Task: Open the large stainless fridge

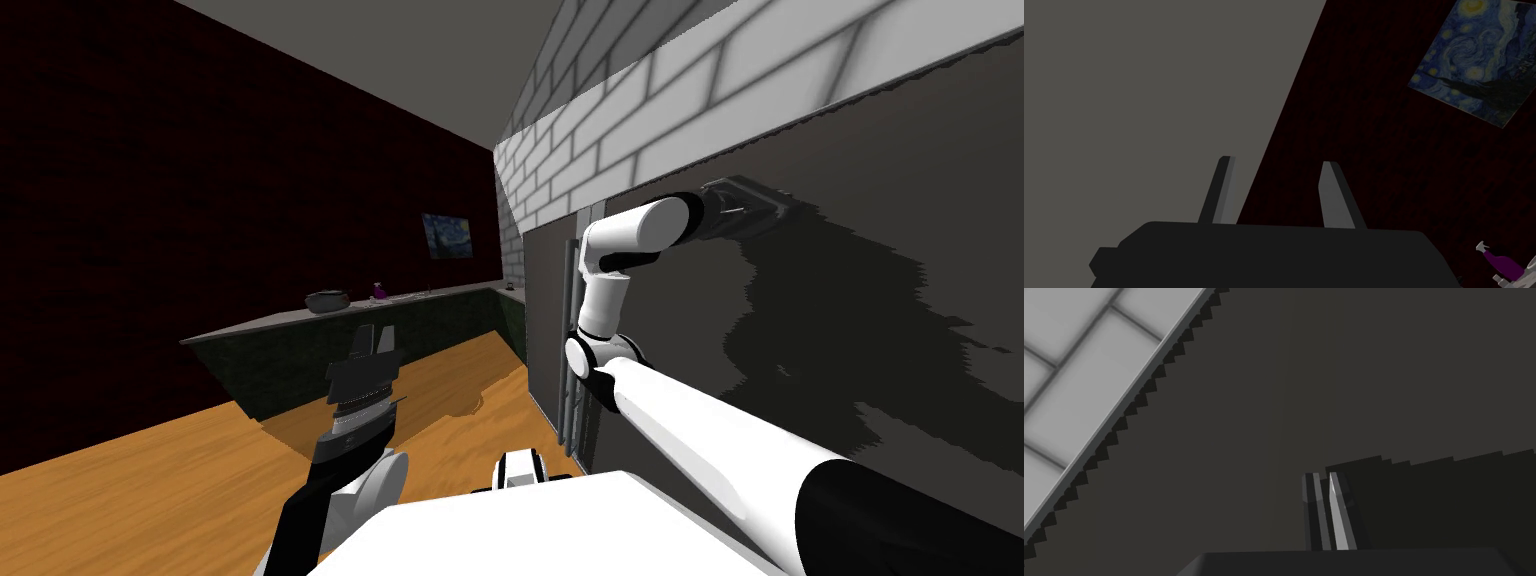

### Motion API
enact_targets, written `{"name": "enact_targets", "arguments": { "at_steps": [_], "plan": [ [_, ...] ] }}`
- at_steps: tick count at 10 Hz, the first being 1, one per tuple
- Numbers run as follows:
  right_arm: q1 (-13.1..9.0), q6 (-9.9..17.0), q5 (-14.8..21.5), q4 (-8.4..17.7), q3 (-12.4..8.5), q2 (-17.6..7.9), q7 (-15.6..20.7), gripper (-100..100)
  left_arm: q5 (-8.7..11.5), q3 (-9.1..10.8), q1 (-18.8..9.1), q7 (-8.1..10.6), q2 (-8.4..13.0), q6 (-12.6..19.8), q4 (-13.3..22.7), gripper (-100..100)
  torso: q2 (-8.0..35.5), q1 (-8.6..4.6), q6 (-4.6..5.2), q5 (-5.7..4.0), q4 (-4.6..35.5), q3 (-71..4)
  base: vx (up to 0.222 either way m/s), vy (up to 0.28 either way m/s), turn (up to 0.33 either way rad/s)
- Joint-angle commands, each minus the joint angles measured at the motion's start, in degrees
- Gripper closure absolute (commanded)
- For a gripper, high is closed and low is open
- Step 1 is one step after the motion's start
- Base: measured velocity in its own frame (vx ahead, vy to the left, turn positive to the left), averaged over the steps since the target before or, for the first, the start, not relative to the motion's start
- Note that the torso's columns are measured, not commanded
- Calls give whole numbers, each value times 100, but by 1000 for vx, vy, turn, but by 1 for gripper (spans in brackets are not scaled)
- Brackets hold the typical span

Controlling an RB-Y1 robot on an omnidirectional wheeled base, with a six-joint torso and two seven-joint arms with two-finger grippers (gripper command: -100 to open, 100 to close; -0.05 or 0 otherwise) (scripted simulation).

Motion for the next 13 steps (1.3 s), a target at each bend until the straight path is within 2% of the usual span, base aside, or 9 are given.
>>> {"name": "enact_targets", "arguments": {
  "at_steps": [1, 3, 4, 6, 7, 9, 10, 12, 13],
  "plan": [
    [-216, -122, -403, 136, -76, 59, 223, -100, 0, 0, 1, 0, 0, 0, 0, 0, -5, -5, 4, -1, 1, -3, -39, 7, 121],
    [-216, -122, -565, 136, -76, 59, 223, -100, 0, 0, 0, 0, 0, 0, 0, 0, -9, -1, 0, 7, 1, -11, -33, 0, 57],
    [-409, -213, -742, 199, -135, 64, 388, -100, 0, 0, 1, 0, 0, 0, 0, 0, -10, -2, 1, 11, 4, -16, -41, 20, 146],
    [-409, -213, -899, 199, -135, 64, 388, -100, 0, 0, 1, 0, 0, 0, 0, 0, -17, -3, 2, 23, 8, -30, -33, -2, 43],
    [-589, -300, -1076, 264, -193, 69, 547, -100, 0, 1, 1, 0, 0, 0, 0, 0, -4, -3, 9, 18, 12, -14, -26, 1, 147],
    [-589, -300, -1221, 264, -193, 69, 547, -100, 0, 0, 1, 0, 0, 0, 0, 0, 18, 3, 13, 15, 19, 4, -26, 7, 44],
    [-755, -385, -1363, 332, -247, 74, 698, -100, 0, 0, 1, 0, 0, 0, 0, 0, 28, -1, 19, 18, 26, 9, -38, 10, 105],
    [-755, -385, -1530, 332, -247, 74, 698, -100, 0, 0, 1, 0, 0, 0, 0, 0, 46, 2, 27, 20, 37, 25, -14, 4, 60],
    [-909, -467, -1697, 400, -298, 78, 841, -100, 0, 0, 1, 0, 0, 0, 0, 0, 48, 1, 31, 18, 37, 29, -26, 3, 129]
  ]
}}
